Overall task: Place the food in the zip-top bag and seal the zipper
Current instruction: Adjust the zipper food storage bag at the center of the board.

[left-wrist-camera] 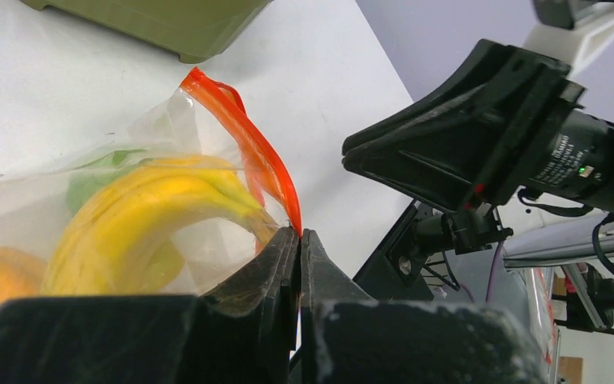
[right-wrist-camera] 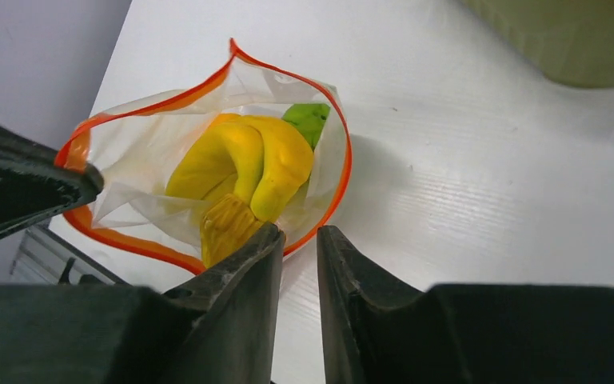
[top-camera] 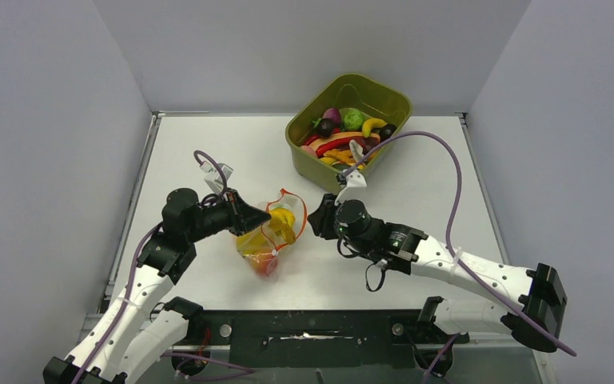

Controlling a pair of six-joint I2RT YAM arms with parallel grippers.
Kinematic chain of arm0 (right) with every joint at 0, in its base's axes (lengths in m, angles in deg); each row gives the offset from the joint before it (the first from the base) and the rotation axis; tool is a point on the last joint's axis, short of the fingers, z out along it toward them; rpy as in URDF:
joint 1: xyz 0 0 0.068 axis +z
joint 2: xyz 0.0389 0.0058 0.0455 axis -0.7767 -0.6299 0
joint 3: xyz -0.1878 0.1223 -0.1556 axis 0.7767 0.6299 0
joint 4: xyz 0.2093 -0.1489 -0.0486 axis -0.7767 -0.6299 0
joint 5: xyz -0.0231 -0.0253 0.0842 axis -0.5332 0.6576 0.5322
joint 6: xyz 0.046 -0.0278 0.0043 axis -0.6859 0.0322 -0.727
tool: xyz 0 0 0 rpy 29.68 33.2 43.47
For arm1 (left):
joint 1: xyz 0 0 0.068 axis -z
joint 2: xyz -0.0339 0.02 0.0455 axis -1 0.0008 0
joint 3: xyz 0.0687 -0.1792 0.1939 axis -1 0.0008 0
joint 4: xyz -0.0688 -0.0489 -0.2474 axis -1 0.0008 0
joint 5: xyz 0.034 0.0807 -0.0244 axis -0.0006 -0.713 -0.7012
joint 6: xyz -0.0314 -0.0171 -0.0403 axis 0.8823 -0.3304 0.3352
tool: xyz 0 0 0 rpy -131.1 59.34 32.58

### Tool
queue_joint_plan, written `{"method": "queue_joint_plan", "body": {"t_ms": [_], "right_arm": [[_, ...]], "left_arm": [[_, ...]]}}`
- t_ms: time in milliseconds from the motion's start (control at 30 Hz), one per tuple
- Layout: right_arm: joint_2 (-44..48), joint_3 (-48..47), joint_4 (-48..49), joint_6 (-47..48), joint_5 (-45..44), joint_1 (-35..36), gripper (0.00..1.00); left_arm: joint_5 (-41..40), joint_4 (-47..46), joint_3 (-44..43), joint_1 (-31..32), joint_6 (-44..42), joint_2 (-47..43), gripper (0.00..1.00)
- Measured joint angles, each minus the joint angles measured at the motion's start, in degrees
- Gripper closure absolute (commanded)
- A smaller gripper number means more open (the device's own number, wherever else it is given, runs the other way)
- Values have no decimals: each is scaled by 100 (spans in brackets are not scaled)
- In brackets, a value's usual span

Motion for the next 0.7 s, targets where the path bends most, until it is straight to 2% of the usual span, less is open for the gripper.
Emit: {"method": "queue_joint_plan", "body": {"t_ms": [167,333,400,500,700], "right_arm": [[-238,146,20,-892,343,-321,76],[-654,269,321,-1362,807,-599,62],[-828,286,428,-1440,997,-699,60],[-1005,378,686,-1495,1296,-839,65],[-1270,509,1051,-1521,1777,-994,84]], "left_arm": [[-37,-2,0,0,31,-2,100],[-44,-2,0,0,98,-2,100],[-52,-2,0,0,118,-4,100],[-57,-2,0,0,127,-22,100],[-59,-2,11,0,142,-33,100]]}}
